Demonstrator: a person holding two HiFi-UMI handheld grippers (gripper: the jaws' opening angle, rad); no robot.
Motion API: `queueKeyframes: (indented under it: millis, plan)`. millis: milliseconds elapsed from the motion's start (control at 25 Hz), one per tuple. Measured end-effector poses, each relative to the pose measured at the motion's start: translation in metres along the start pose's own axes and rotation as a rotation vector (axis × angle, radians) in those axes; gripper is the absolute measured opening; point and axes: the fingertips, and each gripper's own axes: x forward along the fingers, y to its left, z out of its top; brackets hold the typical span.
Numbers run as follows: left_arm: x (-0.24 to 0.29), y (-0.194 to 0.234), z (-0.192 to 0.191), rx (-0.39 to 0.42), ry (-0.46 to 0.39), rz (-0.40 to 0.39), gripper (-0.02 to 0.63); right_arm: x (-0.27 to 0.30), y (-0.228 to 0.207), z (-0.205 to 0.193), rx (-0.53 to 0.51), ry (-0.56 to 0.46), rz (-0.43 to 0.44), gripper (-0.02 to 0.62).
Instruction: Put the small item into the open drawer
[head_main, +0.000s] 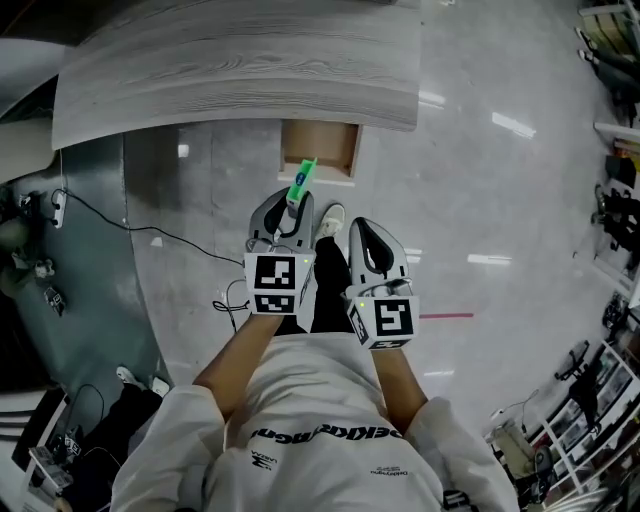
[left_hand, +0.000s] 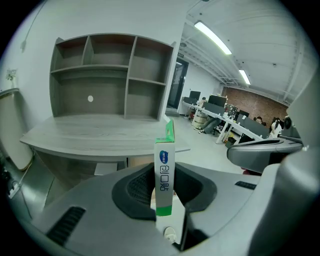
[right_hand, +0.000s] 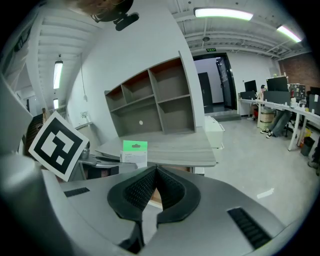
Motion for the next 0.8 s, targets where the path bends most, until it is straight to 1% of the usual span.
queueKeyframes:
  millis: [120, 360, 640, 800]
  plan:
    - [0.018, 0.000, -0.013, 0.002, 0.024, 0.005, 0.094, 0.007, -0.009, -0.018, 0.006, 0.031, 0.005, 0.032]
    - [0.049, 0.009, -0.034, 0.012, 0.059, 0.019, 0.095, 0.026, -0.020, -0.044, 0.027, 0.049, 0.011, 0.032]
    - [0.087, 0.025, -0.064, 0.019, 0.129, 0.050, 0.098, 0.029, -0.030, -0.067, 0.042, 0.071, 0.004, 0.032]
    - [0.106, 0.030, -0.076, 0.040, 0.161, 0.060, 0.098, 0.029, -0.030, -0.082, 0.068, 0.093, 0.004, 0.032]
